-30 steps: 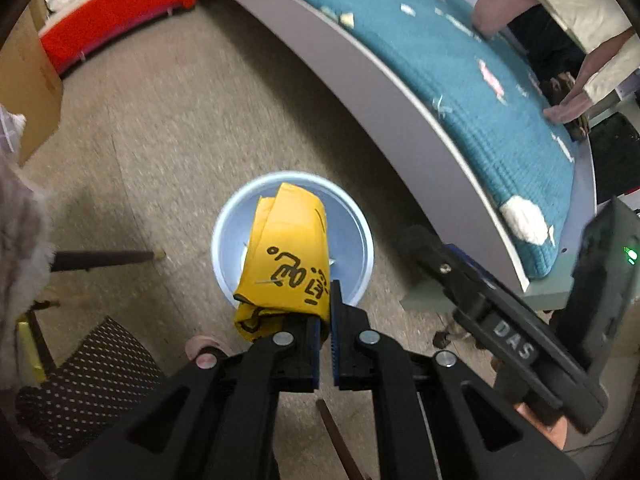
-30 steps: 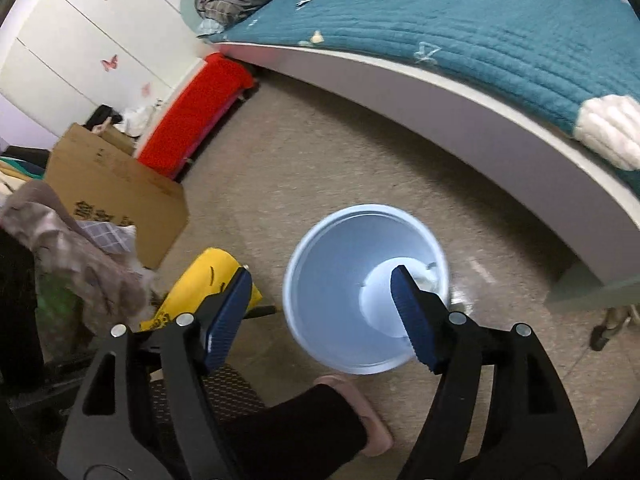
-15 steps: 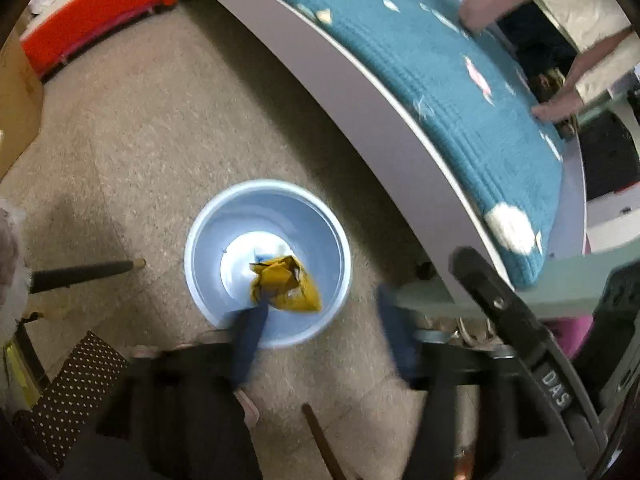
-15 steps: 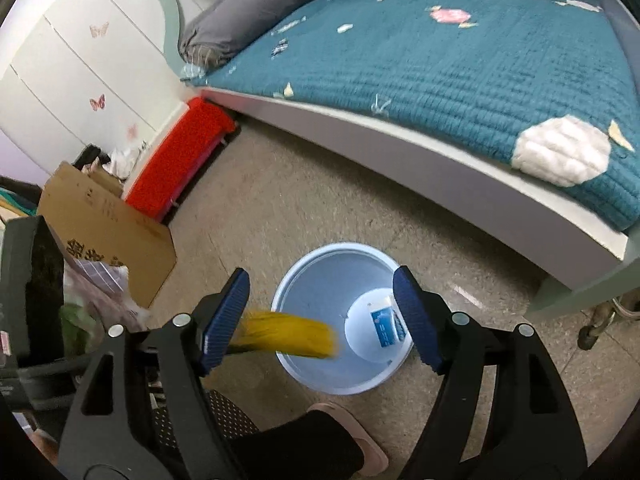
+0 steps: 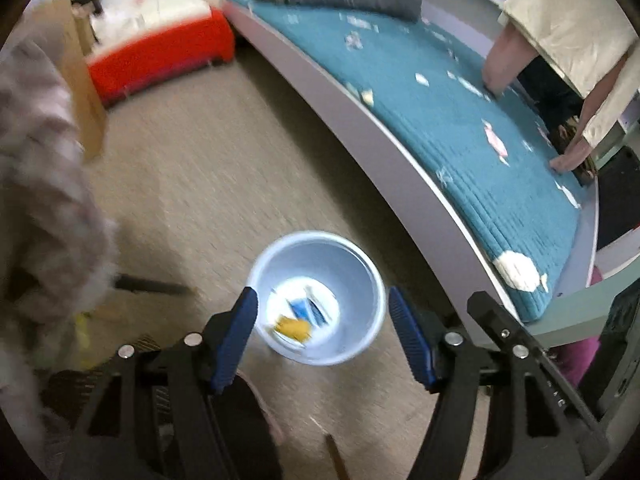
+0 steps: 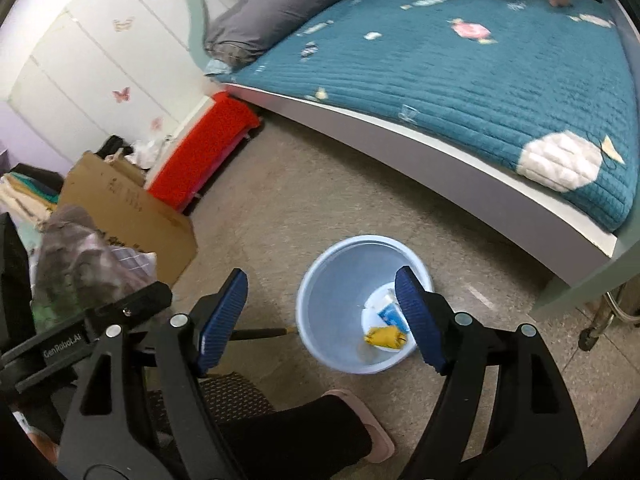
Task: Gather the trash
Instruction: 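Carry both items over the blue bin and open both grippers to drop them, then return the left gripper to the table and grasp the blue snack wrapper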
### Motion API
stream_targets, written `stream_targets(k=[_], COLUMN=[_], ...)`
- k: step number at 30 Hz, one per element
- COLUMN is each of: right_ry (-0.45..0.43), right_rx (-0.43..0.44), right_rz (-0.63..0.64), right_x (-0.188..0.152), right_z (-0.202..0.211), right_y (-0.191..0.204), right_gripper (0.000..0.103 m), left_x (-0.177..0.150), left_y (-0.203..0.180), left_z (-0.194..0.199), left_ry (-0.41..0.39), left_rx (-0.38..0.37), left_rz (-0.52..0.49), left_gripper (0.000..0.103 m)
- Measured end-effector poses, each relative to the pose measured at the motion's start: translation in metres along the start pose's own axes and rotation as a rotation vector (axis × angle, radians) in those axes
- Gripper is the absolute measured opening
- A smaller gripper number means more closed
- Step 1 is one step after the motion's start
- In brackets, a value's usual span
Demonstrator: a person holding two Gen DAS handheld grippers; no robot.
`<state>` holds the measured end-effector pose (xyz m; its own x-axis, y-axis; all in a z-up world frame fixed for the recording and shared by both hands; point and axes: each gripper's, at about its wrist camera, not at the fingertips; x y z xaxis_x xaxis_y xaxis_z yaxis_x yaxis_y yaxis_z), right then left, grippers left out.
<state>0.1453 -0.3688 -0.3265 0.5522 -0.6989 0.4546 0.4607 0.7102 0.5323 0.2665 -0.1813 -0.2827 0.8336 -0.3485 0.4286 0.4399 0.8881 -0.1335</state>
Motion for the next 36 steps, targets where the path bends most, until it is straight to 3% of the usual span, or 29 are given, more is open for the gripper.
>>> stream_targets(k=[8, 11, 16, 24, 29, 34, 35, 36], right_ry=[-0.097, -0.120, -0.122, -0.034, 0.013, 0.044, 0.050, 0.052], right_rx=[0.111, 0.154, 0.211, 0.331, 0.355, 0.366, 0.365, 0.364], right_rz=[0.118, 0.187, 0.299, 0.468, 0.538, 0.567, 0.568, 0.570], right_x=[0.002, -0.004, -0.025, -0.074, -0.095, -0.104, -0.105, -0.106], right_z=[0.066, 0.092, 0.114, 0.114, 0.104, 0.096, 0.094, 0.093], right_y=[0.064, 0.096, 0.144, 0.234, 0.272, 0.289, 0.292, 0.292], right_gripper=[0.077, 0.078, 0.079, 0.079, 0.080, 0.080, 0.080, 0.080], left_x=[-0.021, -0.033, -0.066, -0.116, -0.134, -0.140, -0.140, -0.141], left_y=[0.008, 0.018, 0.055, 0.155, 0.210, 0.219, 0.219, 0.219], left_z=[0.128, 0.167, 0.224, 0.272, 0.270, 0.257, 0.253, 0.250], left_ry=[-0.265, -0.326, -0.406, -0.396, -0.339, -0.311, -0.303, -0.295], left_rx=[0.089, 0.103, 0.270, 0.391, 0.323, 0.256, 0.251, 0.245], left_rz=[-0.033, -0.031, -0.022, 0.179, 0.325, 0.337, 0.332, 0.328], left_gripper=[0.069, 0.071, 0.080, 0.084, 0.084, 0.084, 0.081, 0.070])
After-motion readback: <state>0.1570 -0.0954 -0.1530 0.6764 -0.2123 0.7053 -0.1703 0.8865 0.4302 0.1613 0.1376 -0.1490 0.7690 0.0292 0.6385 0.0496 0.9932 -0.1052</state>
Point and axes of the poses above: each gripper's, at about its wrist camera, not at the fingertips, and z roughly against the way its jaws point, y to its left, x to its top, and after that the axes turned 2 degrees about y, right-handed
